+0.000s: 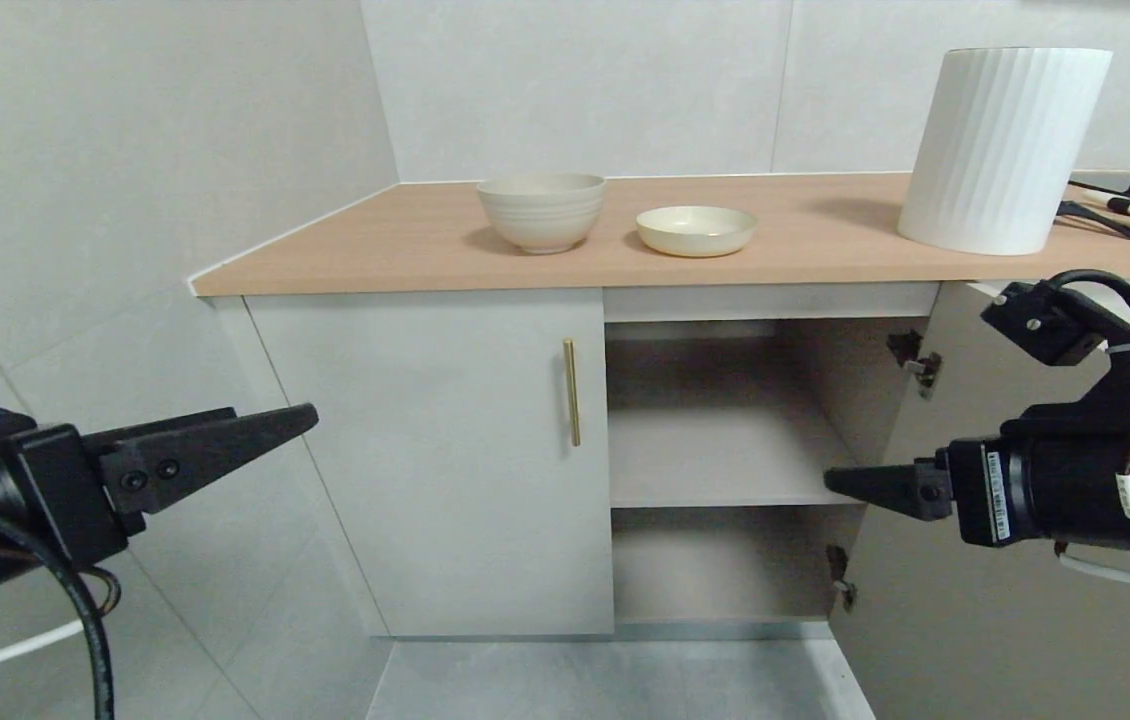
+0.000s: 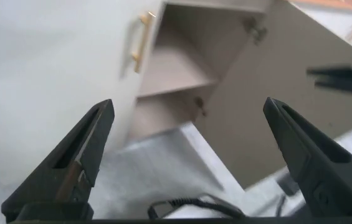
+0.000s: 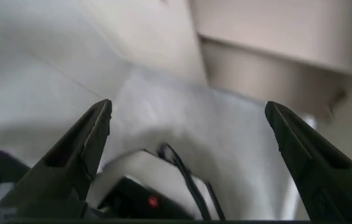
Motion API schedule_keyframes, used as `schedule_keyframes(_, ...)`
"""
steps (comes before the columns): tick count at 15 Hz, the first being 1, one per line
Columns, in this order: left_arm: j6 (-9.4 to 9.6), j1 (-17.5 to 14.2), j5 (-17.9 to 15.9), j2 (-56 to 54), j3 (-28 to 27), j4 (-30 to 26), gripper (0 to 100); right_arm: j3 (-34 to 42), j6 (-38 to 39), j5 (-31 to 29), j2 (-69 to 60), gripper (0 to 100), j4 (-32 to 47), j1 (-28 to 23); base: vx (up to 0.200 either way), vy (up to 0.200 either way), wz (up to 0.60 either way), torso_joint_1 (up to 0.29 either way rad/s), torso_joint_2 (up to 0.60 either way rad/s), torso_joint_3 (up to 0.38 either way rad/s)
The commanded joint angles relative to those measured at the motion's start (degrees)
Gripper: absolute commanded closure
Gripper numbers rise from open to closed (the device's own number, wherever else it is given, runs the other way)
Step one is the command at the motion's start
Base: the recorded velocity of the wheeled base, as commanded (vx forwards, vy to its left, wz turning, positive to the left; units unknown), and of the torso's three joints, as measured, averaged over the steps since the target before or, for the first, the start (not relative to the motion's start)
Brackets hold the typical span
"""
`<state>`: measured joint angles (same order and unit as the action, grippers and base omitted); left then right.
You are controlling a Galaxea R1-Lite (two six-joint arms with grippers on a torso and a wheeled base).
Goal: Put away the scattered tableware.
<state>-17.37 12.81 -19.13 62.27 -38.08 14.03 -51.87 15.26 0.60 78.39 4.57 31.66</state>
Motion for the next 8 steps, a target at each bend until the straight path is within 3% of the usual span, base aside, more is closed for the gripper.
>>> schedule_keyframes(1, 0.15, -2.0, -0.1, 1.5, -0.6, 0.3, 0, -1.0, 0.0, 0.1, -0.1, 0, 2.8, -1.1, 0.000, 0.000, 0.00, 0.000, 0.00, 0.000)
schedule_keyframes(8, 0.23, -2.2, -0.2, 2.1, -0.6, 0.3, 0, -1.7, 0.0, 0.1, -1.0, 0, 4.4, -0.8, 0.000, 0.000, 0.00, 0.000, 0.00, 0.000)
